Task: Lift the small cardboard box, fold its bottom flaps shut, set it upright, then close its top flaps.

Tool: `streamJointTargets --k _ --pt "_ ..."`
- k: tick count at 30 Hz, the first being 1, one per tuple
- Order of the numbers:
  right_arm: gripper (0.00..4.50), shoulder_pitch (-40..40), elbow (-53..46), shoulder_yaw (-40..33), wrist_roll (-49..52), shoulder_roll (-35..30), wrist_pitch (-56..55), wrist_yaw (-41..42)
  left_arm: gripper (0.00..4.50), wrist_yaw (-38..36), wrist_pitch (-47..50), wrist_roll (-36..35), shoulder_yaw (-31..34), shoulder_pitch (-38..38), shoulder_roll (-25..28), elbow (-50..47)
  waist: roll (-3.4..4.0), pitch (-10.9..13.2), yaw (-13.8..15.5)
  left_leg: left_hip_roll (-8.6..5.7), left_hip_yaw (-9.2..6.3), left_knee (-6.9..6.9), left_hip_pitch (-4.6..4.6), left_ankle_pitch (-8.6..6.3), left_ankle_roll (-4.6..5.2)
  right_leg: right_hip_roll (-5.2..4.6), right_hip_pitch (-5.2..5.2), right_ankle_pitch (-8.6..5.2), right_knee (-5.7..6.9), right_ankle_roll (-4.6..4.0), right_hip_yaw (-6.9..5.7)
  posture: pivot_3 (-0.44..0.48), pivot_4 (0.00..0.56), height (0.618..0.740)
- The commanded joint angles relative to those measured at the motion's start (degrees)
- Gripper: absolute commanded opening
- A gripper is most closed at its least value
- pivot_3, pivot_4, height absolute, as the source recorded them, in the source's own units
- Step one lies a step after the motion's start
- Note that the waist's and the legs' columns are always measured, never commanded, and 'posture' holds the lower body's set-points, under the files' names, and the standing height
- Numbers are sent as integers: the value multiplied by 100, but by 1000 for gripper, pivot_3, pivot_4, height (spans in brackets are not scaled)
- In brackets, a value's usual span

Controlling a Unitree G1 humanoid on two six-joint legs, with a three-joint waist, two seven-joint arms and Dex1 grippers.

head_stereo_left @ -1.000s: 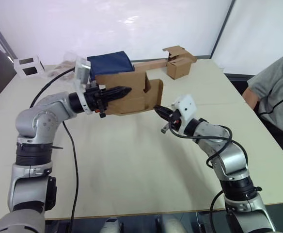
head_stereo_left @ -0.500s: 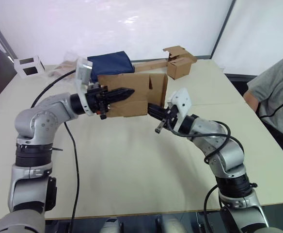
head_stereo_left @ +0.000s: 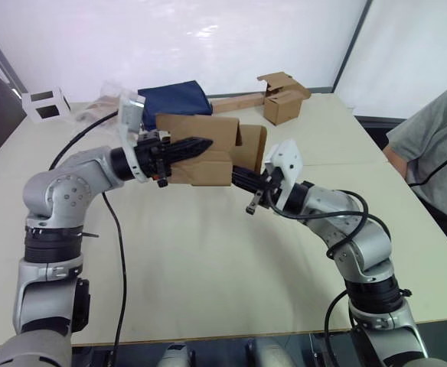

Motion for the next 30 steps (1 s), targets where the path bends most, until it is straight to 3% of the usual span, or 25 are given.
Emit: streamJointTargets --k 1,11,18,22,27,30 --pt "0 61 -203 -283 323 15 26 -9 35 -15 38 -182 187 -1 36 -200 0 0 3 0 0 0 0 0 0 0 0 0 0 0 0 0 150 740" --pt "0 545 -151 -1428 1979 113 771 -111 35 -81 176 -313 175 79 145 -273 0 0 4 0 0 -1 0 0 1 0 1 0 0 0 0 0 150 740" --pt "0 390 796 -2843 3757 456 1015 -723 35 -71 362 -509 239 17 152 -257 0 0 14 0 1 0 0 0 1 -1 2 0 0 0 0 0 150 740" --pt "1039 321 1326 -3154 4138 658 896 -1006 0 135 685 -921 381 43 68 -380 2 1 -6 1 1 -2 0 -1 1 1 1 0 0 0 0 0 150 740" --pt "3144 291 1601 -3178 4668 999 929 -1169 0 475 1006 -1393 590 18 -31 -422 4 1 -15 4 2 -3 2 -1 2 4 -1 0 2 0 2 0 150 740" --pt "4142 266 1697 -3247 5253 1236 1023 -1317 0 552 1079 -1500 608 13 -26 -442 5 2 -2 3 3 -3 2 -1 2 2 -1 0 2 0 3 0 150 740"
